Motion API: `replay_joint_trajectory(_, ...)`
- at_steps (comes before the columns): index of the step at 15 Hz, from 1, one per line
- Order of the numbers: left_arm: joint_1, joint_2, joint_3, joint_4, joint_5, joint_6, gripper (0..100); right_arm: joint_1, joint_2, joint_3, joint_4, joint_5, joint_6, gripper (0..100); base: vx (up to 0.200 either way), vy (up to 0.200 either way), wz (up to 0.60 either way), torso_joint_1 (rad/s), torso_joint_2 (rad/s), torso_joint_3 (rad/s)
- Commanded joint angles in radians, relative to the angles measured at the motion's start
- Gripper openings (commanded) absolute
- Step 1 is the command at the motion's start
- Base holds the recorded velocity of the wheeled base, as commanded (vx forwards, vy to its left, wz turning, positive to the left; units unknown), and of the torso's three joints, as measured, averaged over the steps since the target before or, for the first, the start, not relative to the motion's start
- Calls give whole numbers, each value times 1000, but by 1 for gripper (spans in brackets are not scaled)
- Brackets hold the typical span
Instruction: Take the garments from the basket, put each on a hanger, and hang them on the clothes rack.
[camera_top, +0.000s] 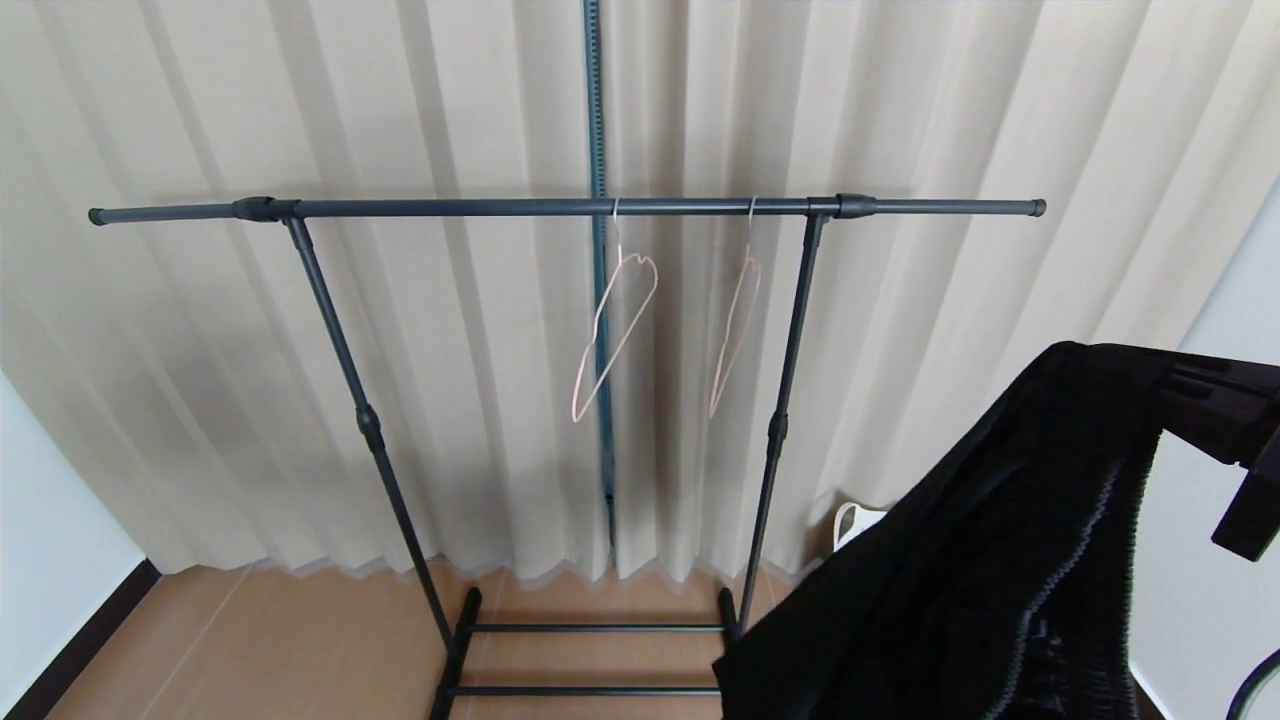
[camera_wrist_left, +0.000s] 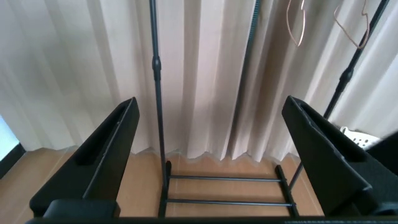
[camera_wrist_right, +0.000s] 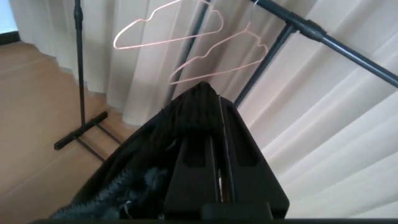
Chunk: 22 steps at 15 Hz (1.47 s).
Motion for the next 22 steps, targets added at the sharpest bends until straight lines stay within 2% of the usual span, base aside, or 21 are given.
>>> replay_joint_trajectory(1, 1, 0, 0, -1, -1, 2, 100, 0, 8, 2, 0, 0, -1, 0, 0, 0, 0, 0, 0, 0)
replay_joint_trajectory(3, -2, 20, 0, 1, -2, 8, 100, 0, 5, 2, 3, -7, -1, 0, 0, 0, 0, 0, 0, 0)
replay_joint_trajectory(5, 4, 110, 0, 48, -1, 51, 100, 0, 8, -2, 11, -6, -1, 0, 0, 0, 0, 0, 0, 0)
replay_joint_trajectory(6, -4, 218, -51, 74, -24, 62, 100, 0, 39, -25, 18, -15, 0, 0, 0, 0, 0, 0, 0, 0)
replay_joint_trajectory(7, -2, 316, -98, 74, -68, 43, 100, 0, 72, -45, 17, -34, 8, 0, 0, 0, 0, 0, 0, 0)
replay_joint_trajectory(9, -31, 549, -236, 74, -183, -86, 100, 14, 177, -113, 20, -101, 100, 0, 0, 0, 0, 0, 0, 0)
replay_joint_trajectory(11, -179, 759, -345, 68, -206, -245, 100, 76, 261, -216, 89, -182, 181, 0, 0, 0, 0, 0, 0, 0)
replay_joint_trajectory(13, -377, 976, -453, 13, -197, -457, 100, 135, 347, -349, 183, -239, 250, 0, 0, 0, 0, 0, 0, 0)
replay_joint_trajectory(14, -472, 1120, -517, -21, -188, -494, 100, 174, 401, -432, 219, -285, 292, 0, 0, 0, 0, 0, 0, 0)
replay_joint_trajectory(15, -472, 1120, -517, -21, -188, -494, 100, 174, 401, -432, 219, -285, 292, 0, 0, 0, 0, 0, 0, 0)
replay_joint_trajectory(16, -552, 1253, -595, -24, -190, -497, 100, 201, 441, -456, 216, -302, 355, 0, 0, 0, 0, 0, 0, 0)
replay_joint_trajectory(18, -581, 1307, -649, -22, -194, -495, 100, 220, 480, -476, 213, -310, 361, 0, 0, 0, 0, 0, 0, 0)
replay_joint_trajectory(22, -702, 1505, -792, -42, -191, -495, 100, 243, 566, -559, 212, -331, 361, 0, 0, 0, 0, 0, 0, 0)
